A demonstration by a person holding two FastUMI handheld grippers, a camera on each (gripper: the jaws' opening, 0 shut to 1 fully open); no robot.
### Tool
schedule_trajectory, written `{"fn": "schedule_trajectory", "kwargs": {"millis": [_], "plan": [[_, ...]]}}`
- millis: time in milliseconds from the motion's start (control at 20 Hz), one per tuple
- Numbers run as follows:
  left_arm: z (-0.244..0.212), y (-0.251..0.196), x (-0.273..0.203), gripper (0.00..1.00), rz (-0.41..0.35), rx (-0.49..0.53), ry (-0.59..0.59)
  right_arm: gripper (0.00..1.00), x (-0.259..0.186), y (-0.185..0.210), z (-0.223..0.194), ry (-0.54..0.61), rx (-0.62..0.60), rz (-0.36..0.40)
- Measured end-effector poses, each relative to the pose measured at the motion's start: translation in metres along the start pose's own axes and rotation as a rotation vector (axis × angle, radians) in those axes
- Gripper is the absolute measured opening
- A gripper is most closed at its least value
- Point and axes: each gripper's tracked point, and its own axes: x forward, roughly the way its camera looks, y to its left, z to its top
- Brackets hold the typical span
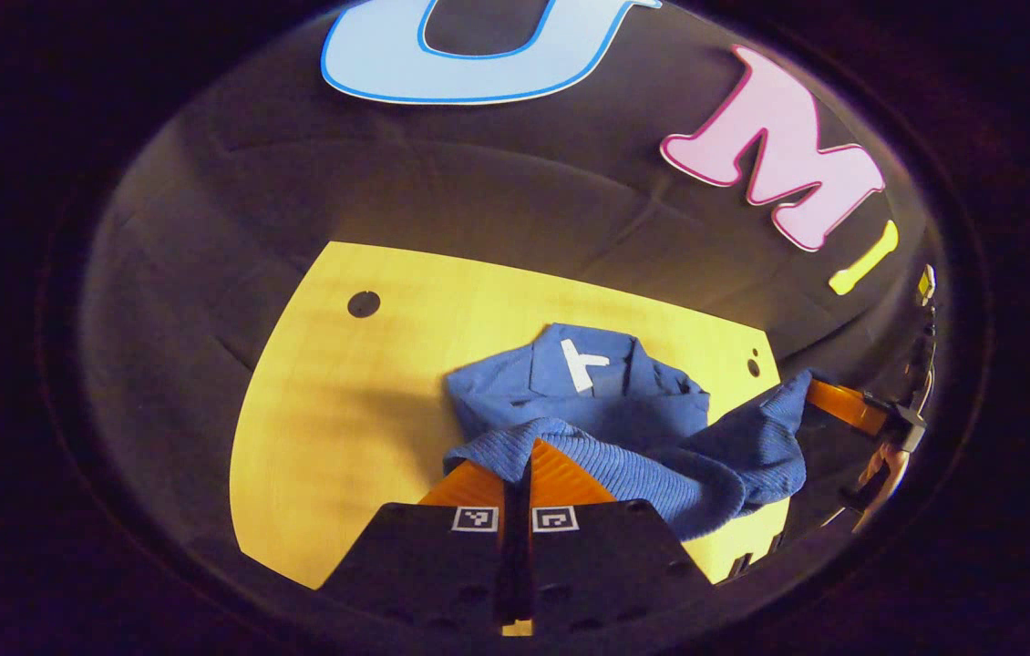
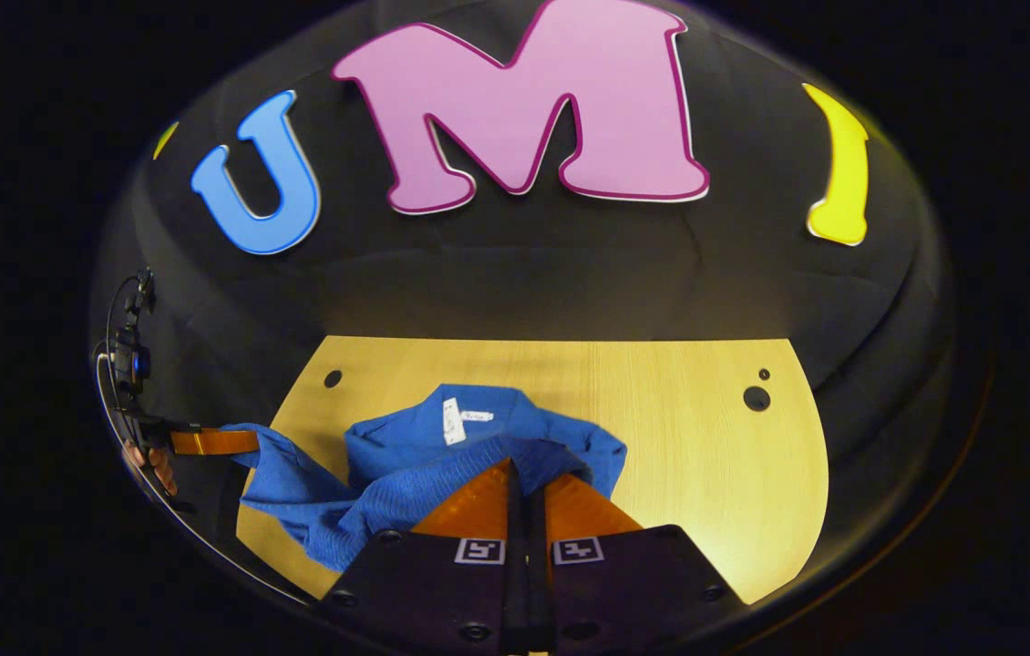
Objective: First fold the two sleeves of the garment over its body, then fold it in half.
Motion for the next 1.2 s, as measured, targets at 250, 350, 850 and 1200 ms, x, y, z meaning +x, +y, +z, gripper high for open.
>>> {"fn": "schedule_trajectory", "kwargs": {"millis": [250, 350, 850, 1200], "plan": [[0.061, 0.012, 0.089, 0.00, 0.010, -0.120, -0.007, 0.04, 0.116, -0.056, -0.008, 0.086, 0.088, -0.041], [0.053, 0.026, 0.126, 0.00, 0.035, -0.136, 0.061, 0.04, 0.148, -0.068, -0.033, 0.154, 0.080, -0.042], [0.048, 0.054, 0.154, 0.88, 0.039, -0.319, 0.035, 0.95, 0.174, -0.077, -0.035, 0.114, 0.049, -0.012], [0.063, 0.040, 0.103, 0.84, 0.071, -0.192, -0.120, 0.98, 0.137, -0.065, 0.003, -0.067, -0.106, 0.000]]}}
